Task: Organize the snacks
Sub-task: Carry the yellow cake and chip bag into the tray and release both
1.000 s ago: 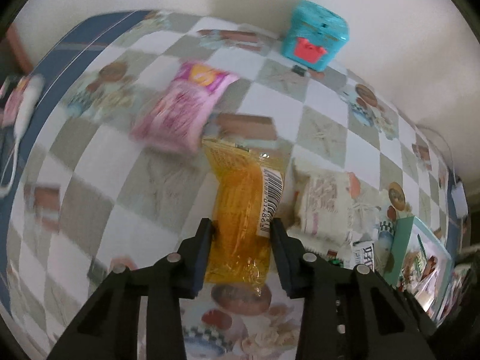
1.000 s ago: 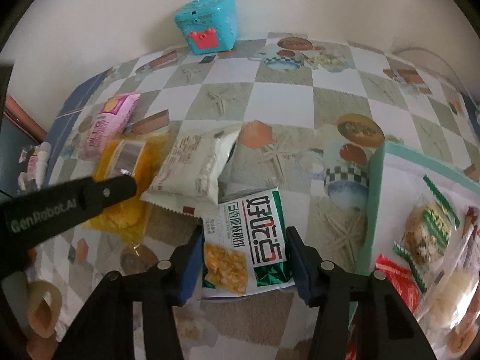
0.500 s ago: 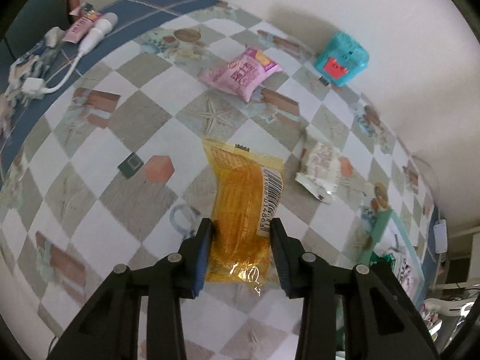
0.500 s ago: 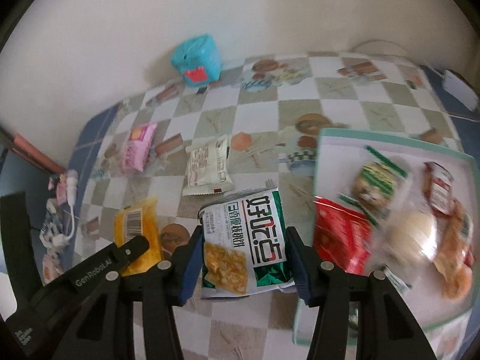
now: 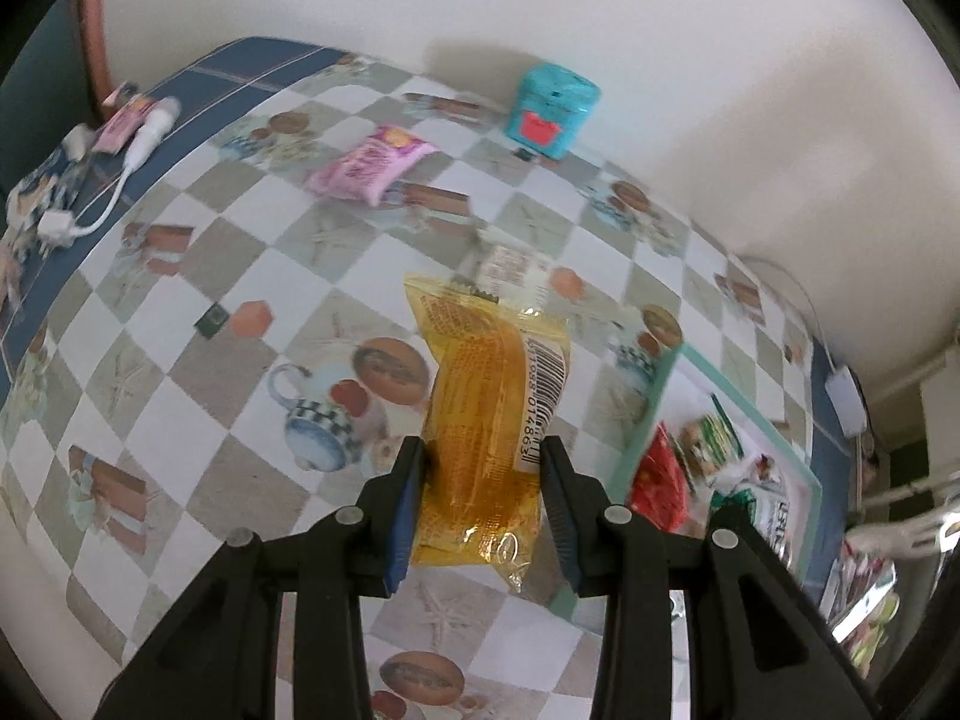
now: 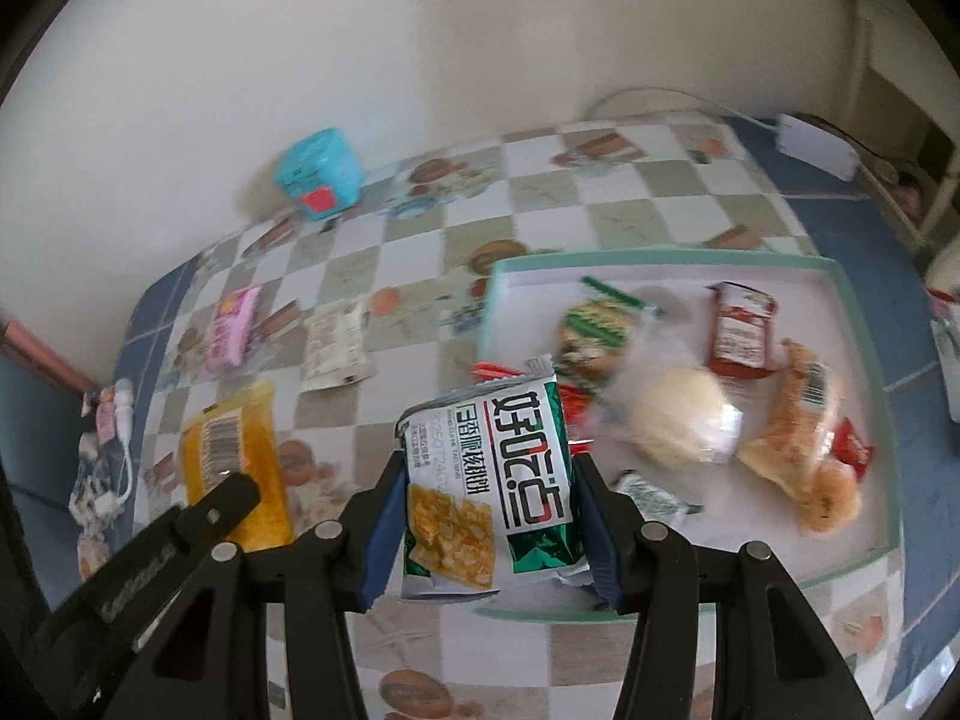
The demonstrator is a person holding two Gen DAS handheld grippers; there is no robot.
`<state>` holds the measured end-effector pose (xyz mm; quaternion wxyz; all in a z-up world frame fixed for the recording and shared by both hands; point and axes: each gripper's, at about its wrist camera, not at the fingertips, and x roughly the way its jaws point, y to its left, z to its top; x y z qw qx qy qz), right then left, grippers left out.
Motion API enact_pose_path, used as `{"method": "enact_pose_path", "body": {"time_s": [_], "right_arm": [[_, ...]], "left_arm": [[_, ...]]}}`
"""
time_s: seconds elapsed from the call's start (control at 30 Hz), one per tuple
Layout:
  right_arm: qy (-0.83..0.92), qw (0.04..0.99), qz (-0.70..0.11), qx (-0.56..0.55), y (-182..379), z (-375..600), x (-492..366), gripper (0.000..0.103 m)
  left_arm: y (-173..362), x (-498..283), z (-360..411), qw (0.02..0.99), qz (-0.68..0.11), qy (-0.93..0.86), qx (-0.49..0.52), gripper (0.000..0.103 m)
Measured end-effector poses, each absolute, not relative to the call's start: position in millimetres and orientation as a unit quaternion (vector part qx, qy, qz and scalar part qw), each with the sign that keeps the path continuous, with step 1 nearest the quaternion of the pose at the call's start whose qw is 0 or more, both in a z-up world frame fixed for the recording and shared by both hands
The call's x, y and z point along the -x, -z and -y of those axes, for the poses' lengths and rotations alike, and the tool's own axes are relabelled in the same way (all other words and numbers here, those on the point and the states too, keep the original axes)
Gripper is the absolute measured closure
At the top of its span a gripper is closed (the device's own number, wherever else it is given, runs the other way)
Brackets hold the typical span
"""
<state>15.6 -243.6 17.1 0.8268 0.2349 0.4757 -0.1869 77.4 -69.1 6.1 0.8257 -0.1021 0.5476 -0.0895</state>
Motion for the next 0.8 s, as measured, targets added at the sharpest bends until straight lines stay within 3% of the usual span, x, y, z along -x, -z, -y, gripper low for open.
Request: {"method": "enact_pose_path", "body": {"time_s": [0.8], "right_arm": [[0.324,0.764,-0.463,-0.312,11,378,34,0.047]], "left_arm": [[6,-55,215,0.799,-0.549,0.246,-0.012,0.063]]}}
